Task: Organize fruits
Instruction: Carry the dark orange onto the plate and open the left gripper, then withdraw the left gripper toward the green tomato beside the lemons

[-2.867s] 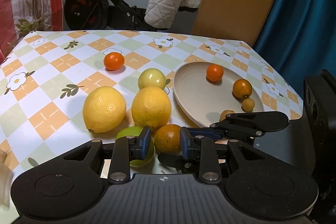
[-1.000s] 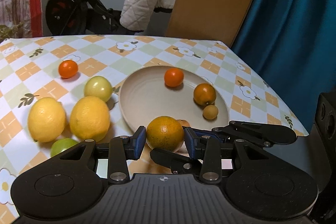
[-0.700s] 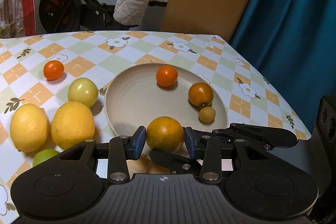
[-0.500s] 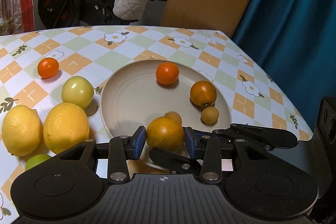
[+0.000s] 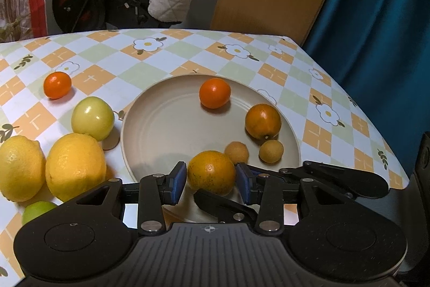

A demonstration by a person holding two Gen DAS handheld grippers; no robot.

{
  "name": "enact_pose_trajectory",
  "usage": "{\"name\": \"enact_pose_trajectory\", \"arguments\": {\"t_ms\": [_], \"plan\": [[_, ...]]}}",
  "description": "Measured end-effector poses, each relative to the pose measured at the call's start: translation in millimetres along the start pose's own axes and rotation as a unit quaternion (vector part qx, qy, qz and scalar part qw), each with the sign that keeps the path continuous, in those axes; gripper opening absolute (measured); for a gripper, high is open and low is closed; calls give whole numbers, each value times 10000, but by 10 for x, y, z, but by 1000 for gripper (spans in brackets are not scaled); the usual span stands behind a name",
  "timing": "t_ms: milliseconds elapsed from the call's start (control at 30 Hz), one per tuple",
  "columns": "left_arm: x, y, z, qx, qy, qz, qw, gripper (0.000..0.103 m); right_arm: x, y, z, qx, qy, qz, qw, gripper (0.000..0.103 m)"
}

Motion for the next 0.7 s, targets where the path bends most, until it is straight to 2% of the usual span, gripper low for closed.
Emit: {"name": "enact_pose_trajectory", "arguments": {"t_ms": [467,700], "plan": [[-212,368,-48,459,198,-327,9982,45,-108,162,-67,163,235,241,9993,43],[-346,538,-10,643,293,-578,9958,46,-187,217,-73,205,347,228,9989,46]]}}
Point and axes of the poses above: each gripper's, at about its wrist camera, not at the fingertips, and y roughly against the way its jaws point, x to its right, z to its underside, the point moved 4 cm from there along -y, roughly the way its jaws point, and after that the axes turned 7 degrees about y, right-handed, at the moved point
